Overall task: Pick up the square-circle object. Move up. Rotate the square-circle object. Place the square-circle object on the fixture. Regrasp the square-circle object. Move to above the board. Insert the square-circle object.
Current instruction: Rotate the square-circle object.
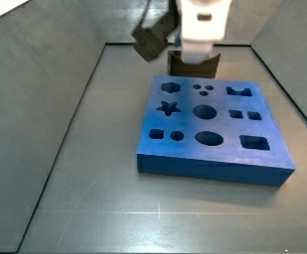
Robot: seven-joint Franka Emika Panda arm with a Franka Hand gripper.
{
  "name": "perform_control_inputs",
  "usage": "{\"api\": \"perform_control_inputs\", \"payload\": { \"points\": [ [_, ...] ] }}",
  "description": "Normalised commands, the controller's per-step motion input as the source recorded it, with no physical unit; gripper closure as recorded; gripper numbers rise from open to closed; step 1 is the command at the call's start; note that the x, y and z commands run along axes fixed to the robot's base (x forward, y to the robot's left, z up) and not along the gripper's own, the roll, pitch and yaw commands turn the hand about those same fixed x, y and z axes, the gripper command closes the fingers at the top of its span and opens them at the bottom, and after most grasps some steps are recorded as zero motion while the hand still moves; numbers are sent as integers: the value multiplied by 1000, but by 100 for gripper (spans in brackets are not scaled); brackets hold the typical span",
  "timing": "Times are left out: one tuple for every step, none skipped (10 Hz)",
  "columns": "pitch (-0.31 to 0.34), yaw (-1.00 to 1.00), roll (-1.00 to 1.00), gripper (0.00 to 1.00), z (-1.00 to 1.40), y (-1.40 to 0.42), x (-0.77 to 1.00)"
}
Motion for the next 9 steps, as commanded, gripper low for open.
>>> {"api": "perform_control_inputs", "payload": {
  "points": [
    [-52, -41, -142, 100, 864, 274, -1000],
    [-53, -62, -159, 100, 837, 238, -1000],
    [-49, -72, -160, 100, 816, 214, -1000],
    [-40, -79, -163, 100, 791, 193, -1000],
    [-30, -84, -163, 100, 761, 172, -1000],
    [-18, -86, -160, 100, 726, 154, -1000],
    [-2, -86, -170, 100, 664, 127, -1000],
    [4, -81, -174, 100, 609, 107, -1000],
    [12, -77, -171, 100, 476, 79, -889]
  ]
}}
